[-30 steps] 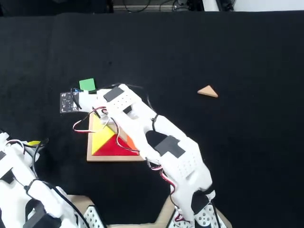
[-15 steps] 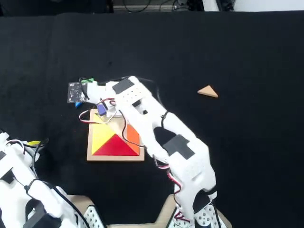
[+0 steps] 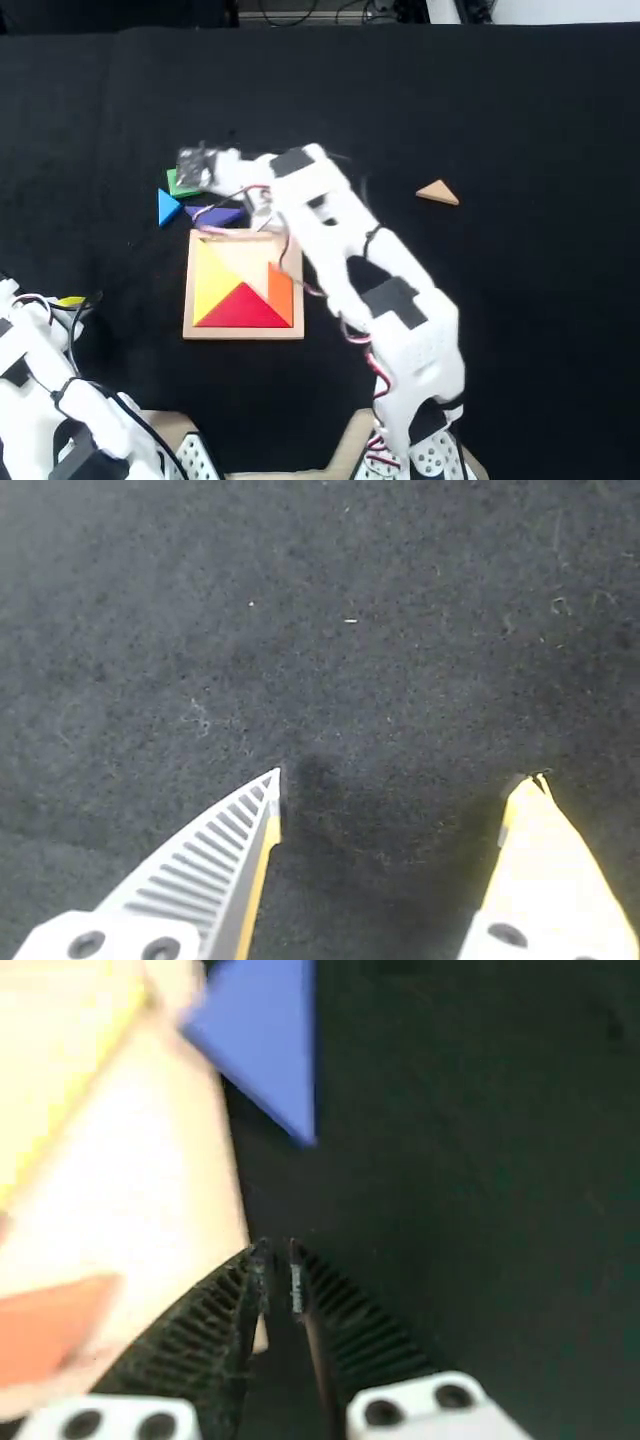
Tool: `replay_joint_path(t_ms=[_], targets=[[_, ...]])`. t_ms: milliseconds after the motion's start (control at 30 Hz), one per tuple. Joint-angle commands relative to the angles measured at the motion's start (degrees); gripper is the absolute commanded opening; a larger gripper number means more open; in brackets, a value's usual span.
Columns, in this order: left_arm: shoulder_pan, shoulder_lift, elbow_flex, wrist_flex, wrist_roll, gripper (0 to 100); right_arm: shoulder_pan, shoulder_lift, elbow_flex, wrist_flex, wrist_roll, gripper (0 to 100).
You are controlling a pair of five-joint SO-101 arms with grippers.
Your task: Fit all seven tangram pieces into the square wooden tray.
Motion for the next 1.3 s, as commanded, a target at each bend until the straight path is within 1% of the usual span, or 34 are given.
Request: replay_joint_path(t_ms=[0,100,200,300,400,933,1067,1267], targets=[[0.7,-0.8,-0.9,-0.7,0.7,34,0.3,-4.7,-1.6,1.8,0.4,2.7],[0.7,-0.8,-0.9,-0.7,0.7,34,-4.5,-5.8,-1.6,1.8,0.3,12.0],[0.7,-0.8,-0.9,-0.7,0.7,34,-8.2,-5.0,-1.6,-1.8,0.3,20.8],[0.7,-0.8,-0.8,-0.7,0.6,34,-11.5,-1.9,-2.0,-4.6,0.3,24.0],[0.7,-0.8,-0.8,-0.7,0.6,34,-13.0,1.3,-2.8,-5.7,0.6,24.0],[0.7,-0.8,-0.8,-0.7,0.7,34,-12.9,12.3,-14.5,-5.5,0.7,24.0],[0.7,-0.8,-0.8,-0.7,0.7,34,-14.1,14.8,-16.3,-4.6,3.6,23.5],[0.7,-0.8,-0.8,-0.8,0.7,34,-13.8,20.5,-26.8,3.2,7.6,6.5]])
